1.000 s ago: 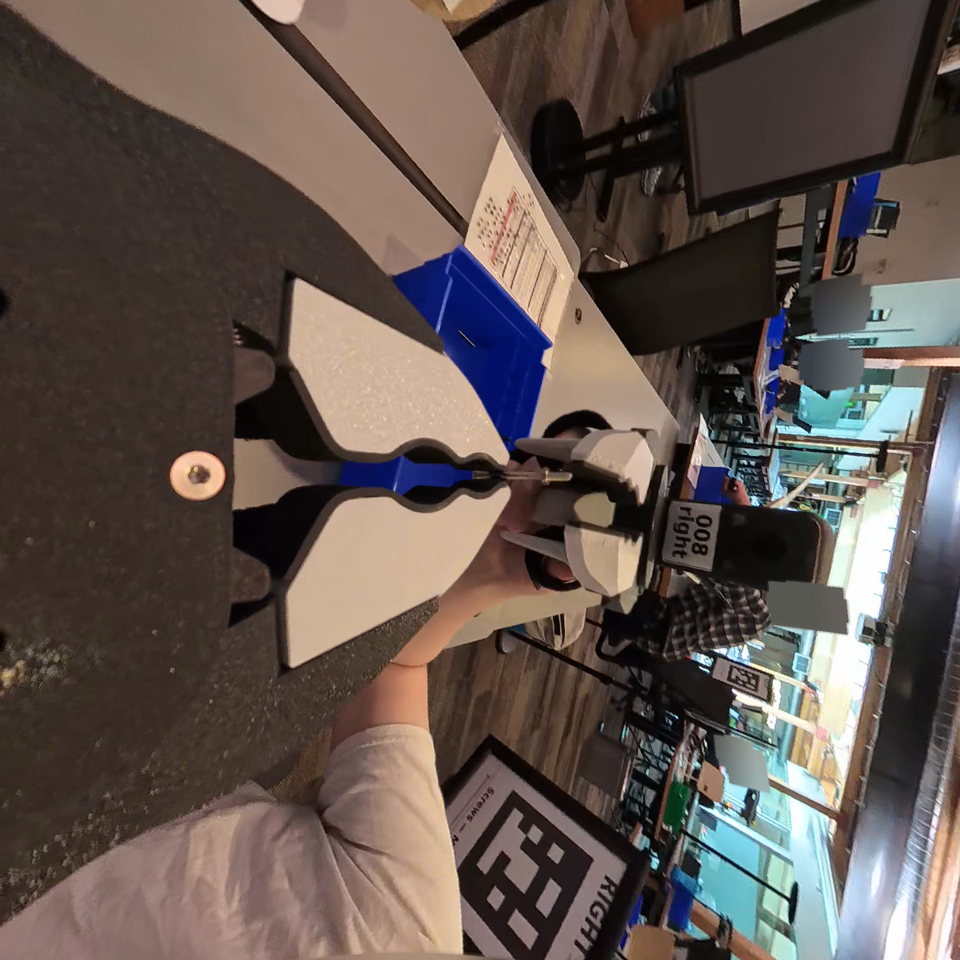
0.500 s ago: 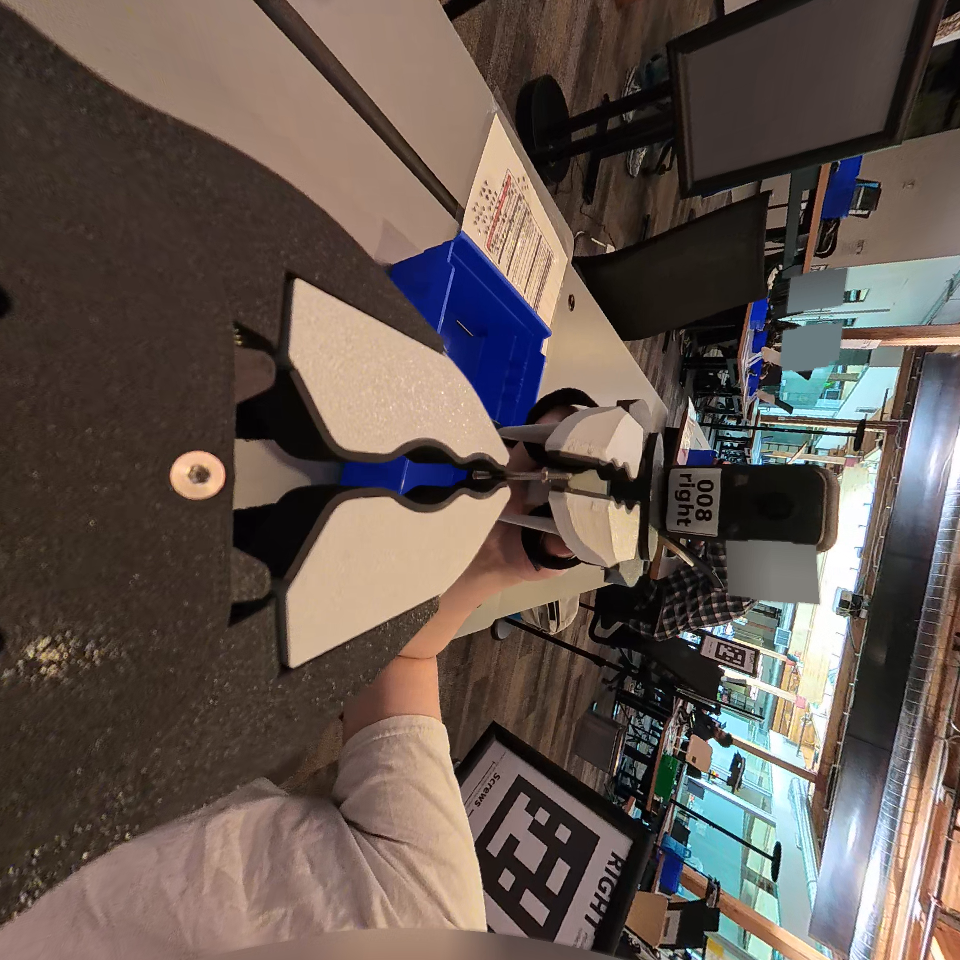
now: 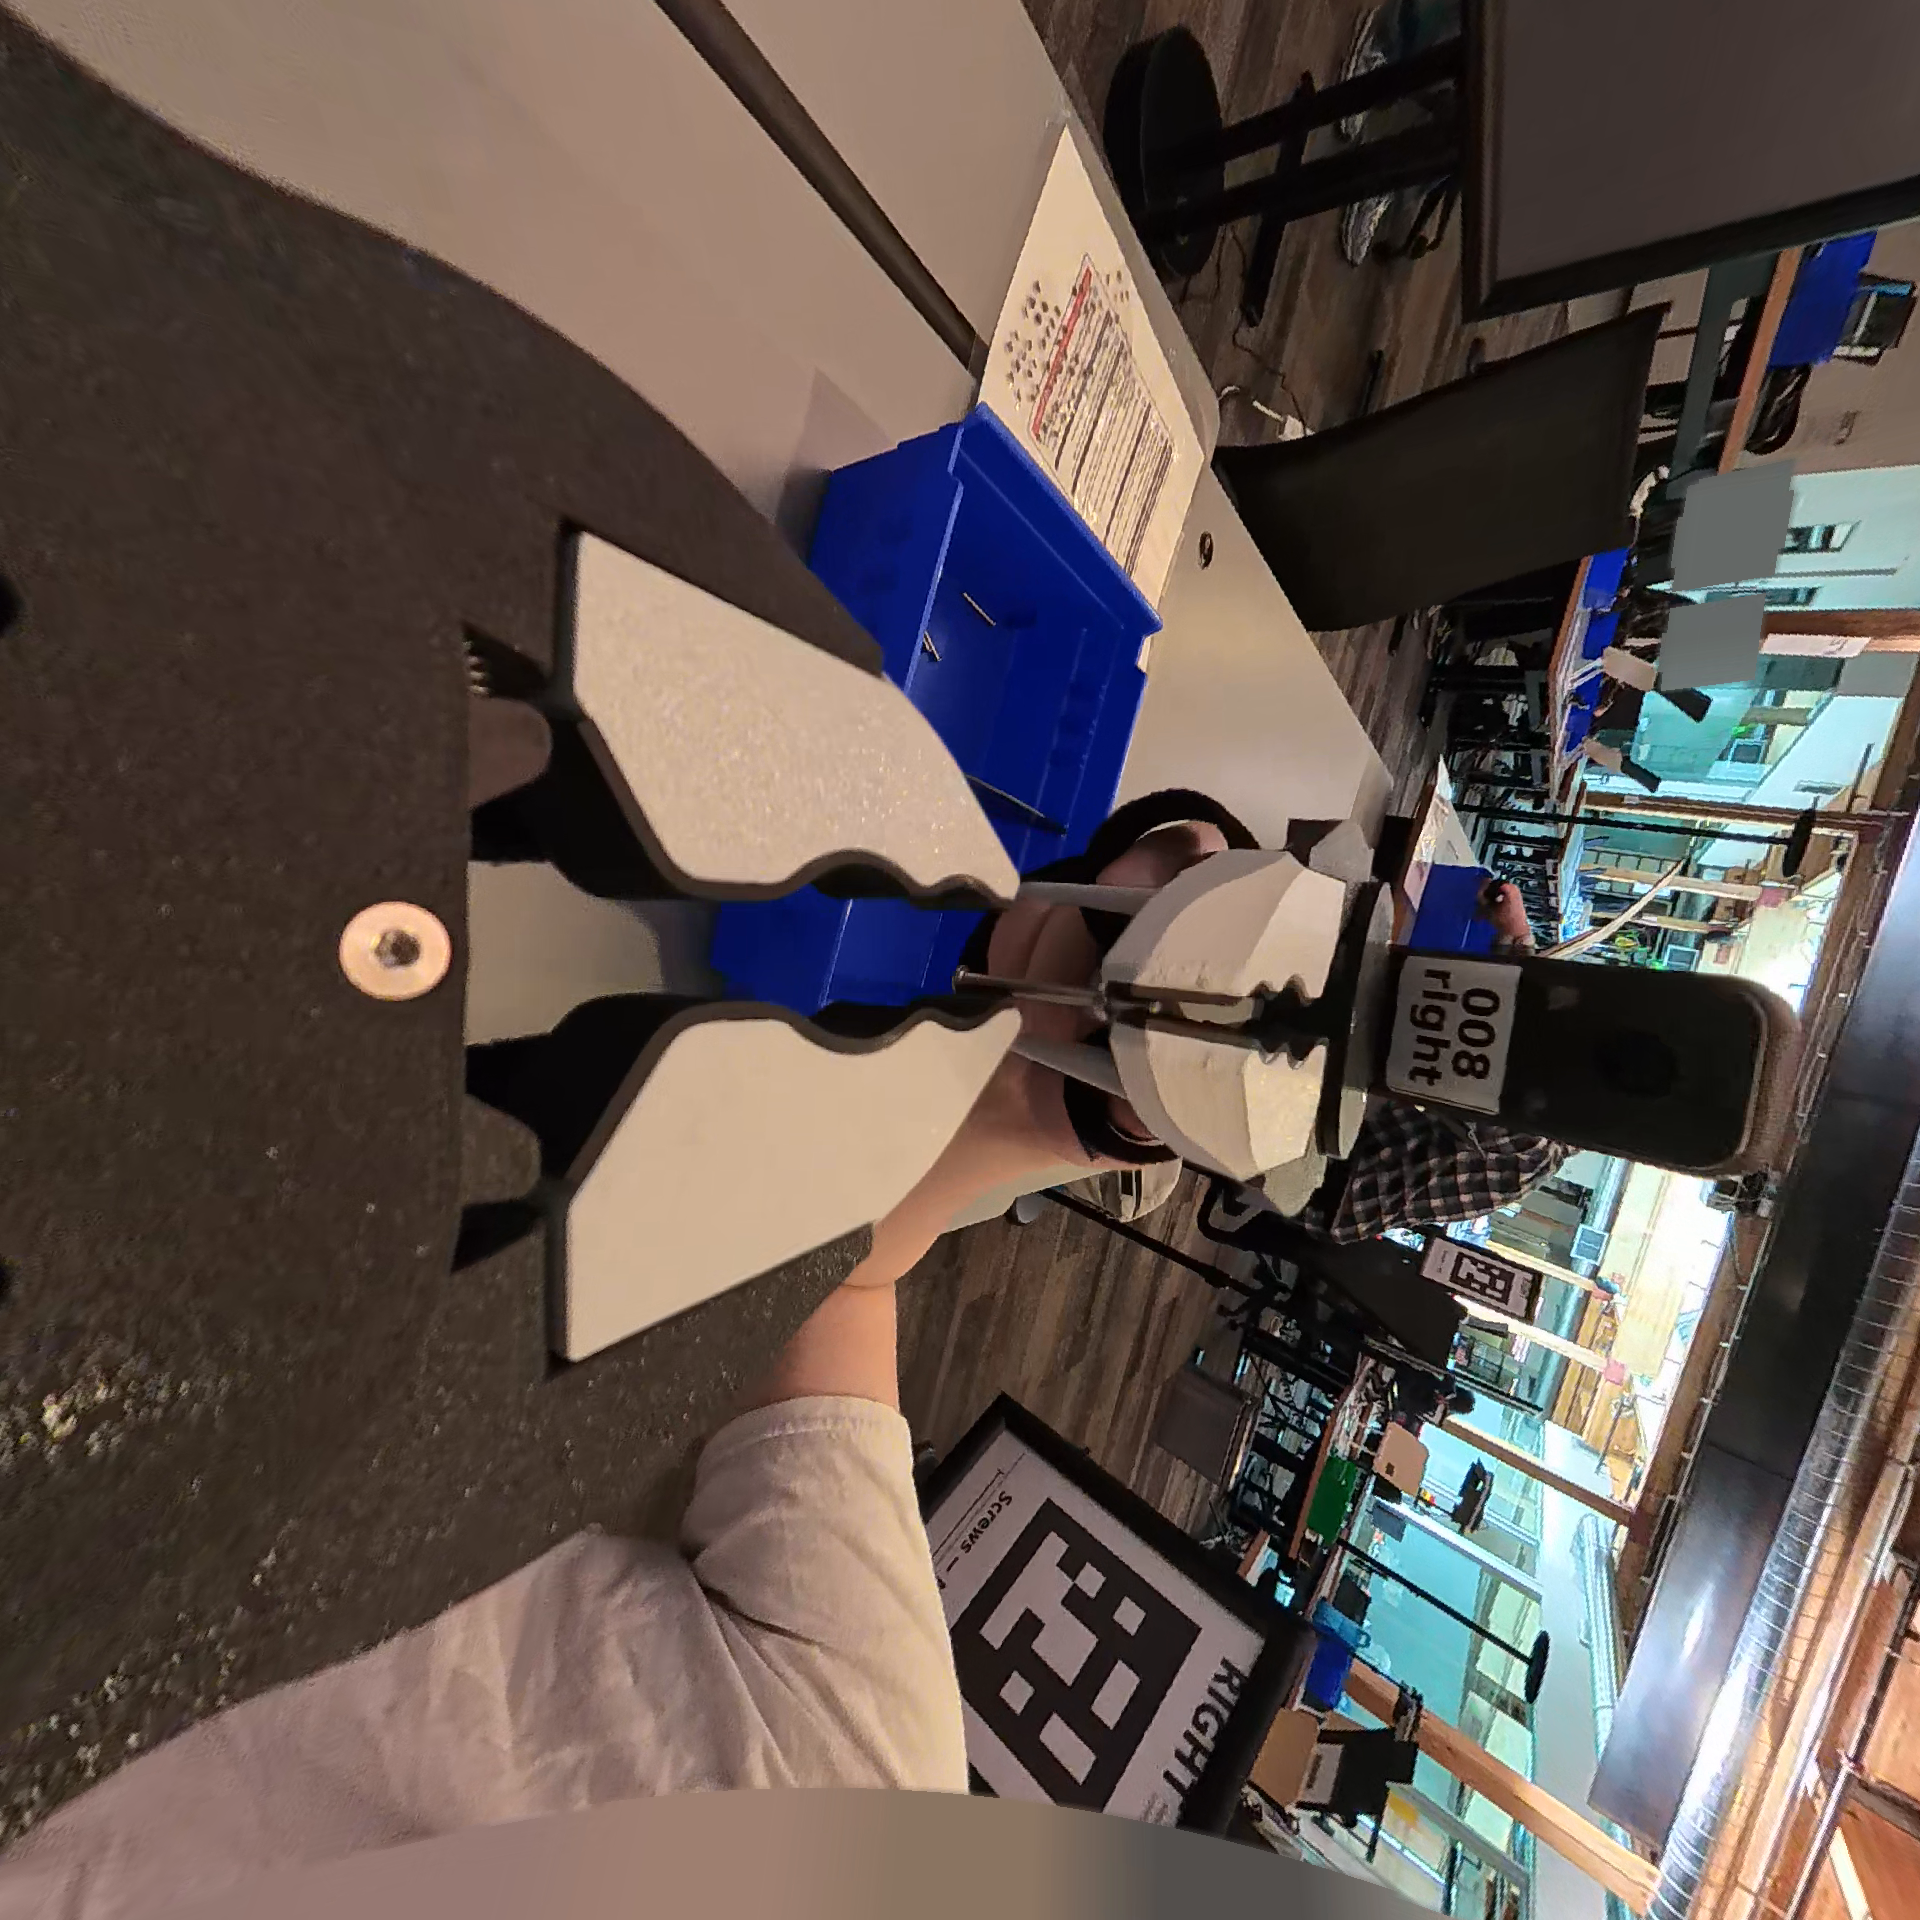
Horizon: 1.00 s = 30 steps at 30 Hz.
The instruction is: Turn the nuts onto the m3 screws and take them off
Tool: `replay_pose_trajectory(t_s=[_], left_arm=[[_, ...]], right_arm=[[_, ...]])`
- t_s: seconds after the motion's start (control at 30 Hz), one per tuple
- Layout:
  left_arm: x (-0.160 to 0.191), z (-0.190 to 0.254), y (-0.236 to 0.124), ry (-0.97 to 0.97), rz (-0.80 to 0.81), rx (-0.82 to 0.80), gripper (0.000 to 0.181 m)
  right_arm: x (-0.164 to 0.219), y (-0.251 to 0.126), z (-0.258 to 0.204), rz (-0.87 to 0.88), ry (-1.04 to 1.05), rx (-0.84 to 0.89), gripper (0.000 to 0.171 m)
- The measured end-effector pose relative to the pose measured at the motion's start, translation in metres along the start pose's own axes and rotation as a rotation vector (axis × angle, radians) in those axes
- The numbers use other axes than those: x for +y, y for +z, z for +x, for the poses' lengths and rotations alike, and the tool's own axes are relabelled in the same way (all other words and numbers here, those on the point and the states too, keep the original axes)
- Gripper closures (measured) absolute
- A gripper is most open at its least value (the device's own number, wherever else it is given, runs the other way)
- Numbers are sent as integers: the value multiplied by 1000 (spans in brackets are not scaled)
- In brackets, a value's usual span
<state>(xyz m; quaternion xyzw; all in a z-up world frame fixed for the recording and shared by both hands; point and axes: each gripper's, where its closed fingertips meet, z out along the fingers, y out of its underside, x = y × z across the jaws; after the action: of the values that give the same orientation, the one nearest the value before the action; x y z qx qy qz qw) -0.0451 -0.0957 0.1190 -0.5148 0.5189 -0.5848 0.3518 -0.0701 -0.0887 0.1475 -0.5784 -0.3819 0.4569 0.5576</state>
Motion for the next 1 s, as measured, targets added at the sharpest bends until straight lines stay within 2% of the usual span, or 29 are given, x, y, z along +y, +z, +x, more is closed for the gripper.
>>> replay_pose_trajectory(t_s=[0.07,0.23,0.3,0.4,0.6,0.67,0.87,1.0], left_arm=[[1,1,2,-4,3,22,177],[1,-3,3,-28,15,31,178],[-3,-5,-1,-35,39,17,178],[-3,-7,-3,-36,31,3,178],[-6,2,-3,-3,47,22,179],[-8,3,-6,1,51,22,179],[-8,6,-7,20,49,24,179],[-9,9,-5,42,60,25,179]], right_arm=[[2,0,4,-5,5,10,169],[2,-2,12,12,35,27,167],[0,-4,17,24,27,65,152],[1,-2,15,17,22,70,147],[2,1,17,36,45,55,149],[-1,-5,16,51,61,29,155],[-2,4,2,59,57,-22,151],[0,1,8,68,77,-25,150]])
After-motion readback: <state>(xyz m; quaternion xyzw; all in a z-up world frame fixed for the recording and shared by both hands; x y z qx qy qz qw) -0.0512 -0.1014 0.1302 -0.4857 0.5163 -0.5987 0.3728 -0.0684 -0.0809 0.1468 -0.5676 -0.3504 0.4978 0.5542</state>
